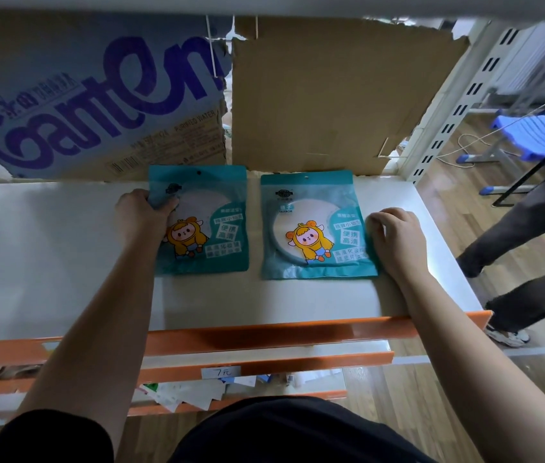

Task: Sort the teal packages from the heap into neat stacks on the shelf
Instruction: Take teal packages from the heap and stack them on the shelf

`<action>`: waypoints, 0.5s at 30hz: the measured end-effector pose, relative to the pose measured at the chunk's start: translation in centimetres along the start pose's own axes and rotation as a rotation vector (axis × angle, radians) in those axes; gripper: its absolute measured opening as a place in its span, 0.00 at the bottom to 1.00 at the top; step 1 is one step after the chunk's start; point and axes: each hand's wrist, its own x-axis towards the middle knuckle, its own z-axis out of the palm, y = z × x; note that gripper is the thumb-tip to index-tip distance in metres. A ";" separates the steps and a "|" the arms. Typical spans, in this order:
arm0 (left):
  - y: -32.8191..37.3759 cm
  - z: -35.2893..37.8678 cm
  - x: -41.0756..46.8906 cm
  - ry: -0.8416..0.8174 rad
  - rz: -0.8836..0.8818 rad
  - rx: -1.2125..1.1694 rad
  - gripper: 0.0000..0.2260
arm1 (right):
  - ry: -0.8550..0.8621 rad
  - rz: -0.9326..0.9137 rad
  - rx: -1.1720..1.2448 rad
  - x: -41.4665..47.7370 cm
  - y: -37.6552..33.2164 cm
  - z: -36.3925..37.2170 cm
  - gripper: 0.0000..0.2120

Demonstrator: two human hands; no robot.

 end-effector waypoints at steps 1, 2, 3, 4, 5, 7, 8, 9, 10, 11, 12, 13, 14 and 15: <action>0.0 0.0 0.1 0.002 -0.001 0.015 0.21 | 0.000 0.000 0.005 0.0 0.0 0.0 0.07; 0.0 0.0 0.3 0.001 -0.003 0.027 0.22 | 0.000 0.000 0.008 0.0 0.1 0.0 0.07; 0.0 0.0 0.3 -0.002 -0.006 0.037 0.23 | -0.001 0.002 0.011 0.0 0.2 0.0 0.07; -0.2 0.0 0.4 -0.006 -0.010 0.051 0.25 | -0.003 0.007 0.018 0.0 0.2 0.1 0.08; -0.2 0.0 0.4 -0.015 -0.016 0.065 0.26 | -0.002 0.020 0.030 0.0 0.1 0.0 0.08; -0.4 0.0 0.3 -0.028 -0.024 0.091 0.28 | 0.002 0.055 0.063 0.0 0.0 -0.1 0.11; -0.5 0.0 0.3 -0.030 -0.022 0.103 0.28 | 0.001 0.070 0.081 0.1 0.1 -0.2 0.12; -0.4 -0.2 0.0 -0.031 -0.014 0.116 0.28 | -0.008 0.083 0.097 0.2 0.1 -0.3 0.13; -0.4 -0.3 -0.3 -0.031 0.004 0.133 0.27 | -0.022 0.091 0.110 0.3 0.0 -0.5 0.14; -0.3 -0.4 -0.7 -0.031 0.022 0.150 0.26 | -0.039 0.093 0.119 0.4 -0.1 -0.6 0.14; -0.3 -0.6 -1.1 -0.031 0.041 0.166 0.25 | -0.053 0.088 0.127 0.5 -0.4 -0.7 0.15; -0.2 -0.8 -1.7 -0.031 0.056 0.185 0.24 | -0.067 0.086 0.137 0.7 -0.8 -0.8 0.15; -0.3 -1.0 -2.2 -0.031 0.076 0.206 0.23 | -0.077 0.077 0.149 0.8 -1.4 -0.9 0.15; -0.4 -1.3 -2.7 -0.028 0.096 0.233 0.22 | -0.086 0.060 0.160 0.9 -2.2 -0.9 0.15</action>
